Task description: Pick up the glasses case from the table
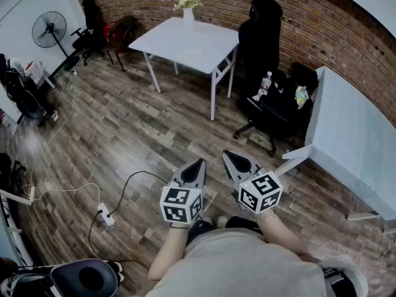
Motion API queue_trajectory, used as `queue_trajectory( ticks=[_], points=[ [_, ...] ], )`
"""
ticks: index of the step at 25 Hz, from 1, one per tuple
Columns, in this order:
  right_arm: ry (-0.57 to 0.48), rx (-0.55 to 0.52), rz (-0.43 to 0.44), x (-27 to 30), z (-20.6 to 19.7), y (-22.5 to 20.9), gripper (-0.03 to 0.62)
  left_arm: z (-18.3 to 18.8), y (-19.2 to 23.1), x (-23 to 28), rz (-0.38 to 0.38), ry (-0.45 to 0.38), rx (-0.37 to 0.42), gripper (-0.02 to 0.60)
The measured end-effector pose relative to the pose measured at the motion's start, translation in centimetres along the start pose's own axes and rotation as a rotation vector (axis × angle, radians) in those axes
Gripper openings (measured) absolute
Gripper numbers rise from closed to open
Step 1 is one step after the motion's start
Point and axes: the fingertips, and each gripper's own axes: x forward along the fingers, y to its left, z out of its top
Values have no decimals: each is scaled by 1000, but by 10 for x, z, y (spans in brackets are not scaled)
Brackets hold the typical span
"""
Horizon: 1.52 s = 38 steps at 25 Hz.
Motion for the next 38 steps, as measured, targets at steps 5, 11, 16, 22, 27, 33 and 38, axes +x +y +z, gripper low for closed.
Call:
queue_trajectory(
  ticks=[5,11,16,22,27,33,38],
  points=[
    [27,-39,5,4,-6,7,-3,-3,1,-1,4,12,5,8],
    [34,-18,28,12,-10,14,-3,-2,15,-5,6,10,-19,8],
    [5,39,50,22,-6,27,-3,5,25,-8,-31,10,11,8],
    [57,77,10,26,-27,29,-3,-6,44,-4,-53,32,-40,8],
    [97,84,6,46,-33,12,-3,-12,67,12,-45,38,-60,8],
    [62,53,28,103,-18,-25,-3,3,116,51,0,28,-65,8],
    [37,43,58,159,7,-72,-3,38,150,107,28,16,-58,8]
  ],
)
